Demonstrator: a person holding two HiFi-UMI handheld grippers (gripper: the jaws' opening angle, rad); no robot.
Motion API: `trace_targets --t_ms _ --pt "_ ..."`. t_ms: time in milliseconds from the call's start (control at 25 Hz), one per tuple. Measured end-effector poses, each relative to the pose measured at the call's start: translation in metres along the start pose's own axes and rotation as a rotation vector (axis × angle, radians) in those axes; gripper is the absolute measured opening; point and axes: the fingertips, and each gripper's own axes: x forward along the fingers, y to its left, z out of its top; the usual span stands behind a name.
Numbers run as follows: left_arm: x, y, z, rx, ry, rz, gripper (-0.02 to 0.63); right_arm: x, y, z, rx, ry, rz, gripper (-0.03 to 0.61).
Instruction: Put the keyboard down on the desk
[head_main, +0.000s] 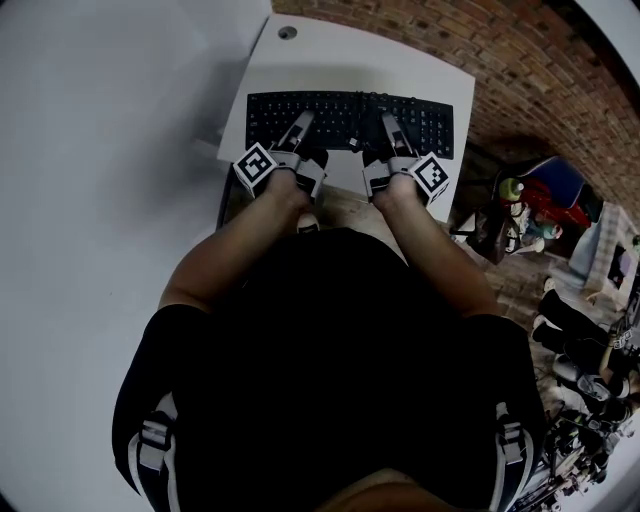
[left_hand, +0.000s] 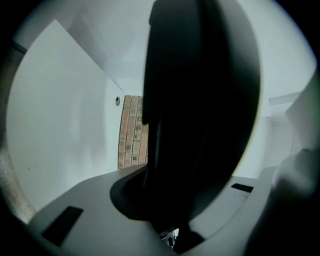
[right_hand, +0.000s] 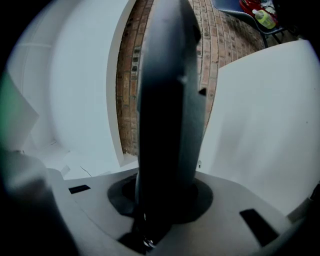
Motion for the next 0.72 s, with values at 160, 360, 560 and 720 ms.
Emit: trace_targets --t_ms 160,360,560,720 --pt "0.009 0.009 -0.068 0.050 0.007 -0.021 0.083 -0.048 -0.011 0.048 0.020 0.001 0.047 0.112" --pt "0.003 -0.002 -0.071 0.075 0.016 -0.044 0.083 -0.054 -0.001 0.044 0.014 -0.006 0.080 0.112" --pt "0.007 -0.001 -0.070 0.072 -0.004 -0.029 0.083 -0.048 -0.004 0.049 0.012 0.008 0.077 0.112" --pt "0.008 0.003 -0.067 0.071 -0.010 -0.028 0.083 -0.044 -0.006 0.047 0.022 0.015 0.073 0.112"
